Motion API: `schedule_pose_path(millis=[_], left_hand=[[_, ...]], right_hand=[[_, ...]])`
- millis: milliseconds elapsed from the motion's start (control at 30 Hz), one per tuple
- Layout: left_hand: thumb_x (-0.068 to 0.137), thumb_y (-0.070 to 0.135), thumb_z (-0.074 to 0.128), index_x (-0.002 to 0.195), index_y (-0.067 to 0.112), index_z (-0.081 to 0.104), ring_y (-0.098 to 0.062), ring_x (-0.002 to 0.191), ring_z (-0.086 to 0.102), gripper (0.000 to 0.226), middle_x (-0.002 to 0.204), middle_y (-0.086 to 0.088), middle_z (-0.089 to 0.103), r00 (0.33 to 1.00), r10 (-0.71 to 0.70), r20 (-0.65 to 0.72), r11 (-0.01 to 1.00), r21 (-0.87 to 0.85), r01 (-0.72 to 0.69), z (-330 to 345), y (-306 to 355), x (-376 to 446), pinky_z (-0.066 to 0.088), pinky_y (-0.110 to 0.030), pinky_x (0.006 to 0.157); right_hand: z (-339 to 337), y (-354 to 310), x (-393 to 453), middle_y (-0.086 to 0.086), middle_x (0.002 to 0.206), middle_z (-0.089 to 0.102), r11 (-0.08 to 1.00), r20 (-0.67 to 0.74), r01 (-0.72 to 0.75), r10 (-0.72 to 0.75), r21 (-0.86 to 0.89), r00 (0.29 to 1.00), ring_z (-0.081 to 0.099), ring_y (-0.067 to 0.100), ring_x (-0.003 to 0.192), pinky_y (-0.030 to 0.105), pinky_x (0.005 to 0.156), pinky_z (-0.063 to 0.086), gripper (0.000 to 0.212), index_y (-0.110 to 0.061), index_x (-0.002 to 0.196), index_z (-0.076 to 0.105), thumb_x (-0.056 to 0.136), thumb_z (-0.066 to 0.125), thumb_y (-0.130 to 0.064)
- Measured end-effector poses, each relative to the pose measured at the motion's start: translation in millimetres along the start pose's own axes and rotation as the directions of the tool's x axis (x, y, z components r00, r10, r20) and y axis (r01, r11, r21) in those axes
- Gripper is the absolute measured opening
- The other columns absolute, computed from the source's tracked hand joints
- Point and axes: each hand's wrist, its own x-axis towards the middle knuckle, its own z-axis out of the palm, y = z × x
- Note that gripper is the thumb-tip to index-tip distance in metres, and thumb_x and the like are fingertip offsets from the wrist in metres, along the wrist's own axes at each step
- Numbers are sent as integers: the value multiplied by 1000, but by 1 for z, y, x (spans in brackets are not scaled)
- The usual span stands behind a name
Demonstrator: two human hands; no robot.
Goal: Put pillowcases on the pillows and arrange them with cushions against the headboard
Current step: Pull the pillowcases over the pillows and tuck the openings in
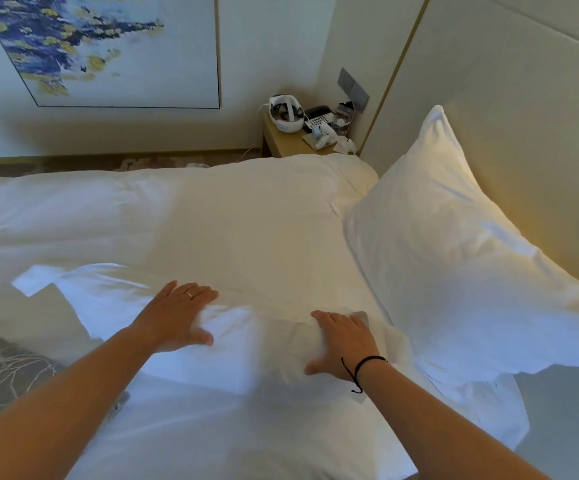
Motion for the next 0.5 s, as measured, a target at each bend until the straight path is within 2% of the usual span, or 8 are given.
schedule_pose_path(millis=[67, 133, 200, 267, 400, 467, 500], left_hand=[[73, 71, 60, 152, 34, 22, -11, 147, 15, 95, 157, 9, 28, 999, -18, 35, 1000, 4, 18, -5, 3, 7, 4, -39, 122], [76, 63, 64, 150, 33, 29, -12, 144, 24, 87, 152, 9, 38, 997, -51, 63, 999, -2, 52, -9, 7, 13, 9, -37, 121], [83, 58, 61, 139, 31, 44, -13, 134, 40, 64, 140, 8, 52, 995, -76, 57, 997, 36, 74, -7, 15, 19, 20, -34, 115], [90, 54, 53, 118, 29, 57, -15, 116, 53, 37, 121, 7, 63, 995, -99, 22, 991, 93, 96, 0, 24, 22, 31, -30, 101], [98, 44, 46, 105, 25, 62, -17, 103, 61, 26, 106, 6, 67, 991, -124, -44, 977, 168, 130, 7, 39, 26, 39, -31, 93], [93, 36, 61, 89, 23, 67, -21, 85, 66, 15, 87, 4, 70, 983, -95, -155, 988, 110, 112, -6, 42, 31, 47, -33, 81], [85, 31, 72, 76, 22, 67, -22, 73, 66, 14, 74, 4, 69, 975, -70, -212, 993, 78, 88, -18, 44, 35, 48, -31, 71]], right_hand=[[-3, -1, 2, -9, 137, 52, 999, 23, -20, 21, -49, 1000, 46, 17, 127, 41, 112, 19, 103, -32, 143, 33, 56, 66, -77], [-5, -4, 5, -8, 125, 57, 994, 29, -31, 35, -103, 999, 53, 18, 116, 41, 105, 24, 87, -30, 133, 44, 62, 65, -74], [-4, -9, 8, -7, 112, 60, 991, 30, -24, 29, -130, 999, 56, 19, 106, 40, 98, 27, 64, -28, 117, 54, 69, 66, -68], [3, -13, 11, -5, 108, 62, 991, 37, -2, 7, -137, 999, 57, 21, 103, 39, 95, 29, 45, -25, 107, 58, 78, 65, -59], [15, -12, 11, 1, 100, 66, 993, 19, -8, 10, -114, 1000, 59, 29, 97, 40, 83, 36, 18, -22, 96, 62, 92, 59, -40], [10, 0, 12, 0, 93, 64, 999, -8, -13, 13, -52, 1000, 61, 30, 91, 41, 79, 36, 13, -24, 84, 56, 93, 56, -33], [5, 9, 11, -2, 85, 61, 1000, -25, -23, 24, 12, 999, 60, 28, 85, 40, 77, 35, 21, -26, 74, 49, 92, 55, -34]])
